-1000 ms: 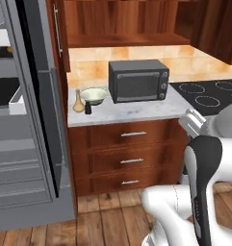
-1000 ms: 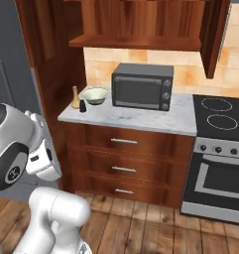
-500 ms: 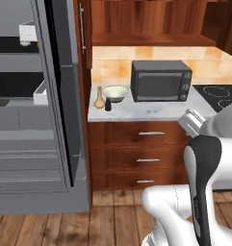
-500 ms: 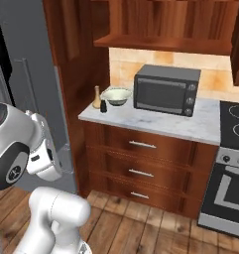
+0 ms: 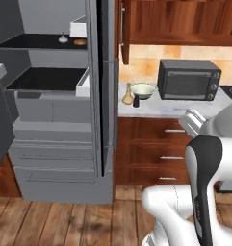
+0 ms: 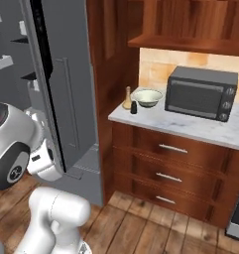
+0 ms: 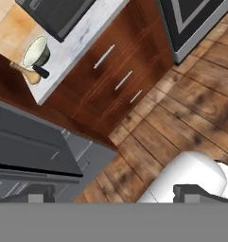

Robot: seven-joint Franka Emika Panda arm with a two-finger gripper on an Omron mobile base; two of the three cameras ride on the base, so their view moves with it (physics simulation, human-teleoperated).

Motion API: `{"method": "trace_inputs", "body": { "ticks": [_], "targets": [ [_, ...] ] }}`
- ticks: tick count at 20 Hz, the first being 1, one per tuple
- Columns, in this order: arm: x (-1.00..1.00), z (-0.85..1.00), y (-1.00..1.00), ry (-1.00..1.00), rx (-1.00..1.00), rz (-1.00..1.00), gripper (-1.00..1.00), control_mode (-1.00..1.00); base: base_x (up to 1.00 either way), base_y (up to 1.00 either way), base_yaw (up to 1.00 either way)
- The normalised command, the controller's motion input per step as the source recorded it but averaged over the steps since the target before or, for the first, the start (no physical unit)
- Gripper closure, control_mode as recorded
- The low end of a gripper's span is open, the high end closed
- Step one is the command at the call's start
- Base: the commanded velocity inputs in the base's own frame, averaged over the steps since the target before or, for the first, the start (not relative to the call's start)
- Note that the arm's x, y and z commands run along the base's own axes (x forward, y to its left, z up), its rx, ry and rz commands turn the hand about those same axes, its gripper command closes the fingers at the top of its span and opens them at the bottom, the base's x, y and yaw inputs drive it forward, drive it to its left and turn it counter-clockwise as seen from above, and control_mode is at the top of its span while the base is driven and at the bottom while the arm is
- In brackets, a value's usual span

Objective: Retrieve the bottle and the shaker from the cabinet and place them next to the mixing bowl on the counter. Then add garlic from the fridge to the mixing bowl.

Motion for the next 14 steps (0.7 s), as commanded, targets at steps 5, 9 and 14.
{"method": "trace_inputs", "body": {
  "ticks": [5, 9, 14],
  "targets": [
    [0.00, 0.00, 0.00, 0.00, 0.00, 0.00, -1.00, 1.00, -0.09, 0.65, 0.06],
    [0.00, 0.00, 0.00, 0.00, 0.00, 0.00, -1.00, 1.00, -0.03, 0.71, 0.02],
    [0.00, 0.00, 0.00, 0.00, 0.00, 0.00, -1.00, 1.00, -0.01, 0.70, 0.00]
  ]
}}
